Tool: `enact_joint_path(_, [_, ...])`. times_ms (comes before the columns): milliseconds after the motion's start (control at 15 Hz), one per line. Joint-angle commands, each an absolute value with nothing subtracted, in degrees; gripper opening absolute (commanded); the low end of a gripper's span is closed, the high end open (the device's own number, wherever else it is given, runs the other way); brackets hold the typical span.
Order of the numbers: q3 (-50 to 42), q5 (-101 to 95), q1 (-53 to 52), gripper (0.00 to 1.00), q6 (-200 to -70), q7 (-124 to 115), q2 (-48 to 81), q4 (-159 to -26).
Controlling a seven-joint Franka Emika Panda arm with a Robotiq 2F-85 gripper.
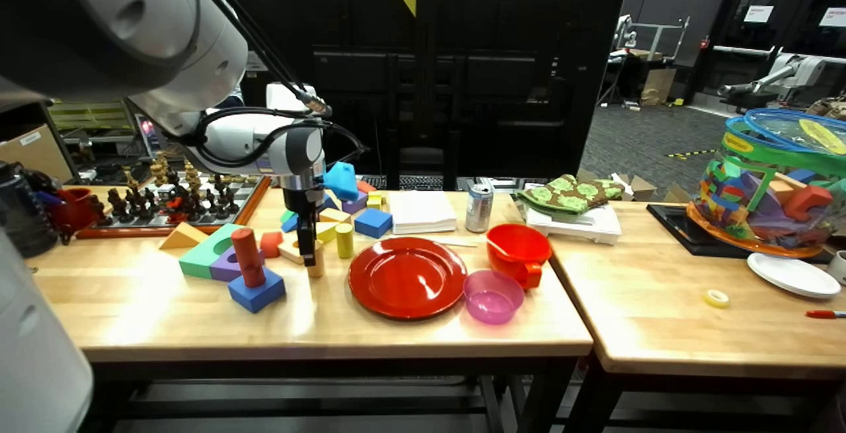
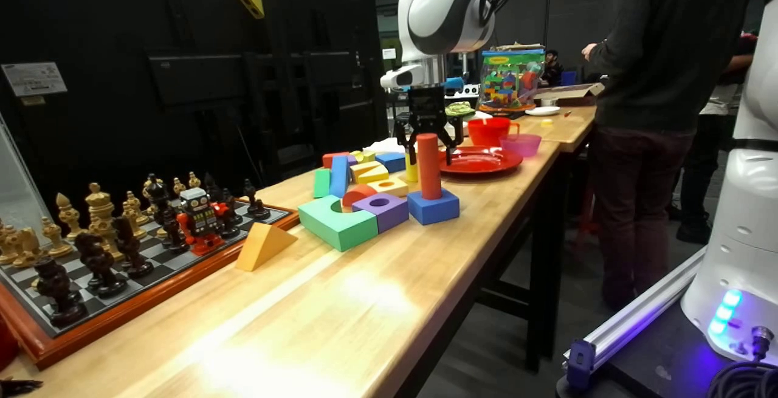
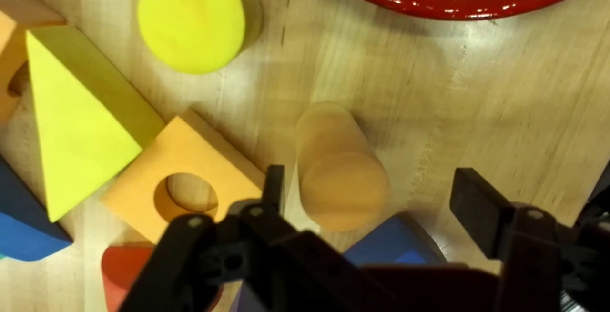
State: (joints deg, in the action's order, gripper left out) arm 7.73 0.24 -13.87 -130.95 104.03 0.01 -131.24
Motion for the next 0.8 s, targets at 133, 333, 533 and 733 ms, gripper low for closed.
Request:
enact_joint_path(133, [9.2, 0.6, -12.6, 0.43, -128.4, 105.6, 1.0, -128.4])
enact_joint_path(333, [9.5, 0.6, -12.5, 0.19, -128.2, 105.8, 0.9, -128.2])
enact_joint_path(533, [9.6, 0.8, -12.5, 0.15, -128.0, 106.0, 0.8, -128.0])
enact_joint_path(733, [10.1, -0.6, -12.9, 0.15, -127.8, 104.6, -0.2, -128.6])
